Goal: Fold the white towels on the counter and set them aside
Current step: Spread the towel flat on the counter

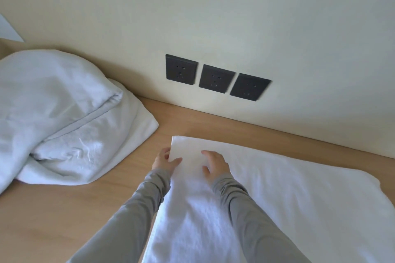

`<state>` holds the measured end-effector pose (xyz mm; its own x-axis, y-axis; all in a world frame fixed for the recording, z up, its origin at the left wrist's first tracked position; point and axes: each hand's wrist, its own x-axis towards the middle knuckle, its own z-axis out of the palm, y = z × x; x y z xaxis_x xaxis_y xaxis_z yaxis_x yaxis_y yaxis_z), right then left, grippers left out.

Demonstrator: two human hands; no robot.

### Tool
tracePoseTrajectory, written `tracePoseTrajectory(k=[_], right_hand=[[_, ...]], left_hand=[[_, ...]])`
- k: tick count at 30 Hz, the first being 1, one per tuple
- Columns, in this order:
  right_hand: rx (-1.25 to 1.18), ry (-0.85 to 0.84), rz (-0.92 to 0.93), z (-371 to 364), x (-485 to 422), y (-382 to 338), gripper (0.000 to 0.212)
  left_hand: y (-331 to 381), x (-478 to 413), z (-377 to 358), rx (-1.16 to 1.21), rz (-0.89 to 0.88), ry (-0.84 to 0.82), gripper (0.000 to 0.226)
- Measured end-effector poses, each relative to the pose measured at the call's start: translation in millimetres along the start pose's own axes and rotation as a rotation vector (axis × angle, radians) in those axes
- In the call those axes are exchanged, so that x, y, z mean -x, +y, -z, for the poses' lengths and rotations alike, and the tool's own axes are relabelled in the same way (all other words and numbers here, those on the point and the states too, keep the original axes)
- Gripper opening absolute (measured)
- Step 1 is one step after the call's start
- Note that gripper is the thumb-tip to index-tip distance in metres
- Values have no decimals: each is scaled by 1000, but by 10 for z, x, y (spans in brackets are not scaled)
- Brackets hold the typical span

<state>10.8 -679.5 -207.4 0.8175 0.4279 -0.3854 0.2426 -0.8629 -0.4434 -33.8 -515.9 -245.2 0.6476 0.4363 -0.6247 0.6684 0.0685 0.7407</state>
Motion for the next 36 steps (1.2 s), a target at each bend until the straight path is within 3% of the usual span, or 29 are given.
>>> tracePoseTrajectory(k=[4, 10, 14, 18, 21, 27, 36], right_hand=[[-29, 28, 2, 69, -404, -308, 49], [23, -65, 56, 69, -829, -540, 48], [-10, 4, 112, 108, -821, -446, 19], [-260, 75, 180, 315, -543, -346, 5], [-341, 169, 254, 475, -451, -390, 6], [-182, 17, 110, 361, -762, -529, 13], [-255, -96, 10, 409, -747, -477, 28]], left_hand=[[-29, -65, 25, 134, 9, -10, 39], [-28, -167, 72, 145, -24, -86, 20], [-26, -234, 134, 257, 63, -170, 10], [42, -349, 109, 352, 167, -100, 7], [115, -387, 68, 286, 136, -93, 25], [243, -183, 91, 257, -15, -68, 15], [329, -8, 67, 361, 4, -45, 9]])
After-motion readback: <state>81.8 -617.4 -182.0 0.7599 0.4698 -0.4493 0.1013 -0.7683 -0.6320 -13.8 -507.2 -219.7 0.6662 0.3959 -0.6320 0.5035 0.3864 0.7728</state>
